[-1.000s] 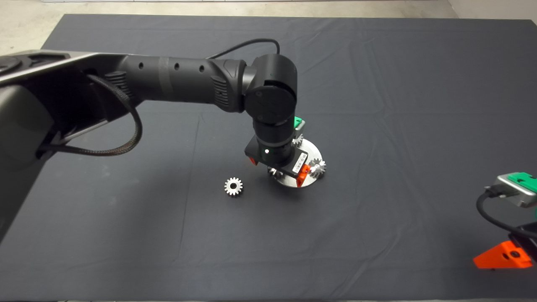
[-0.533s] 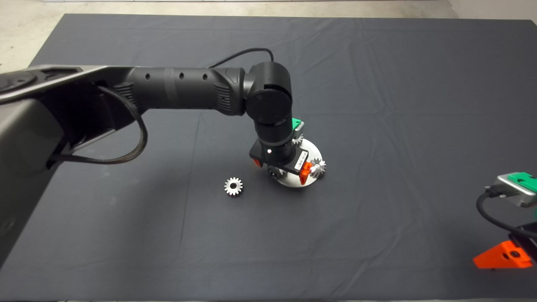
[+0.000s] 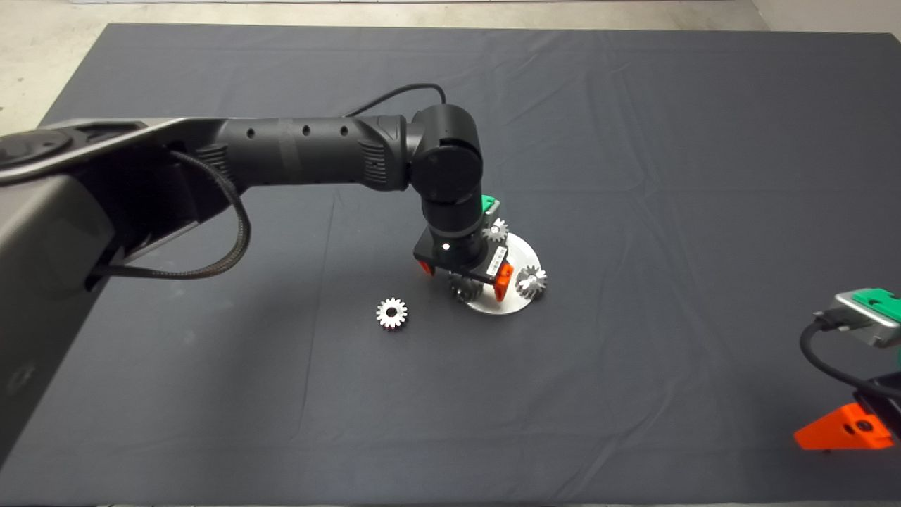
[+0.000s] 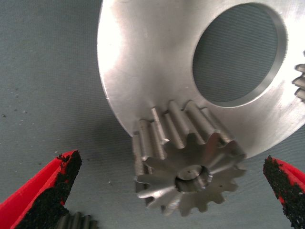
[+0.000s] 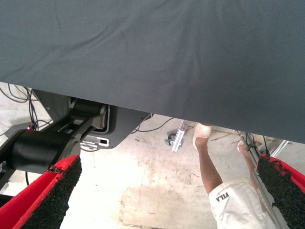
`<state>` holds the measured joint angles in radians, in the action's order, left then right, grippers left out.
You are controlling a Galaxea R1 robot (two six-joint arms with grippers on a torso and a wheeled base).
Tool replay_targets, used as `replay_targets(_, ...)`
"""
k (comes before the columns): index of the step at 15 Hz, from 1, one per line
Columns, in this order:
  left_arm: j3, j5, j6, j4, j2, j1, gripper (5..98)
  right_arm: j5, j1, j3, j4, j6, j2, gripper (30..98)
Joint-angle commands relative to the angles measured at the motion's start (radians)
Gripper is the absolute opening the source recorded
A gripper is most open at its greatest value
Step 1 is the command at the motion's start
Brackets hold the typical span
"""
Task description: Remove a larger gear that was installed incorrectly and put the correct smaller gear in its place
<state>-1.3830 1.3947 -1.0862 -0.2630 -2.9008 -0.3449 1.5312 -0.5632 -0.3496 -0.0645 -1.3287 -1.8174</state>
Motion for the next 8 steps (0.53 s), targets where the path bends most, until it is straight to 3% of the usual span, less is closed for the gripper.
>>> replay_targets(1, 0.003, 0.004, 0.005, -0.018, -0.002, -0.011, 98.2, 0.007, -0.018, 0.006, -0.029, -0.003, 0.002, 97.7)
replay_targets(8, 0.011, -0.009, 0.003, -0.019, -0.004, -0.011, 94.7, 0.007, -0.021, 0.006, -0.03, -0.003, 0.002, 97.7)
